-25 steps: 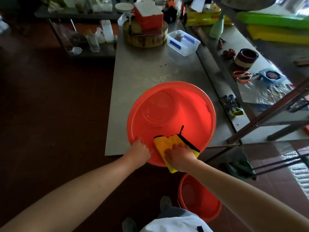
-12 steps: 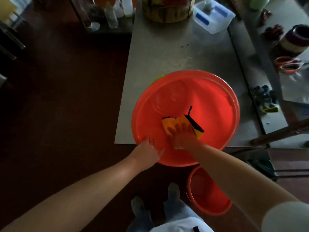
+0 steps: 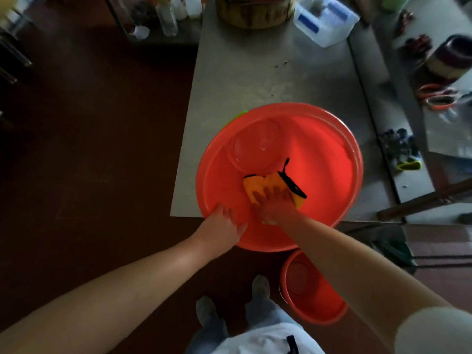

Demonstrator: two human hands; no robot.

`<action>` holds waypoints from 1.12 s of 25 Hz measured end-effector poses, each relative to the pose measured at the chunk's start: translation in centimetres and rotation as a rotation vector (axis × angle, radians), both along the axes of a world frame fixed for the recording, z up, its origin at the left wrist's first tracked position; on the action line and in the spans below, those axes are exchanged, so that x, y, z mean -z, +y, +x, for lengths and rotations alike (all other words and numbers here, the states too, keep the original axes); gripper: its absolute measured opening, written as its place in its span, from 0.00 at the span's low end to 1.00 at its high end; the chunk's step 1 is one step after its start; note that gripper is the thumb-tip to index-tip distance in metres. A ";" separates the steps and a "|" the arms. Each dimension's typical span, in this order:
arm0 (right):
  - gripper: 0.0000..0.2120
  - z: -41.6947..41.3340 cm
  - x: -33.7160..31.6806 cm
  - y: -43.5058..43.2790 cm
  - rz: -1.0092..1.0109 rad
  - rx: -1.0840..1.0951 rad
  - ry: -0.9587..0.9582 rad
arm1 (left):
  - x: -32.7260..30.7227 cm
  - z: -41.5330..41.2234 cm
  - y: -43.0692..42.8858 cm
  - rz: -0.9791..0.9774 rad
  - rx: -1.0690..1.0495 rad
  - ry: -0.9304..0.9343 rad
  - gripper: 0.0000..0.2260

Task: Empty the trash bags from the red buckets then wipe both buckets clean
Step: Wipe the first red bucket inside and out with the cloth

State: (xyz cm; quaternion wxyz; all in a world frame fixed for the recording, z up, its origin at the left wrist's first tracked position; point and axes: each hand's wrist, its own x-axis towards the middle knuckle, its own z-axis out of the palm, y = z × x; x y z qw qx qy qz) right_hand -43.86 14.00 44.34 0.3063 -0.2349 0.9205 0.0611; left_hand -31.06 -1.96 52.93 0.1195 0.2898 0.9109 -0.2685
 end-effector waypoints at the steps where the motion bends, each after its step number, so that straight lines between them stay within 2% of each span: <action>1: 0.28 1.3 -0.6 0.4 -0.001 0.012 0.010 | -0.4 0.1 0.1 -0.007 0.015 0.009 0.20; 6: 0.29 6.8 -2.9 1.8 0.018 0.101 -0.071 | -2.4 0.0 0.0 -0.094 0.092 -0.017 0.13; 12: 0.29 10.1 -4.0 1.8 0.021 0.105 -0.046 | -2.4 0.0 -2.0 -0.046 0.119 0.007 0.13; 16: 0.29 8.2 -3.3 0.5 0.036 0.094 -0.089 | -0.9 0.3 -2.7 -0.014 0.127 0.017 0.14; 19: 0.28 5.8 -1.3 -0.4 -0.011 0.086 -0.034 | 0.8 0.7 -3.2 0.026 0.109 0.023 0.15; 23: 0.28 1.3 1.4 -1.5 -0.005 0.064 -0.031 | 2.4 1.1 -2.9 0.062 0.048 0.002 0.23; 28: 0.28 -2.8 3.0 -1.7 -0.035 -0.020 0.109 | 2.1 0.9 -1.6 0.099 -0.024 0.022 0.23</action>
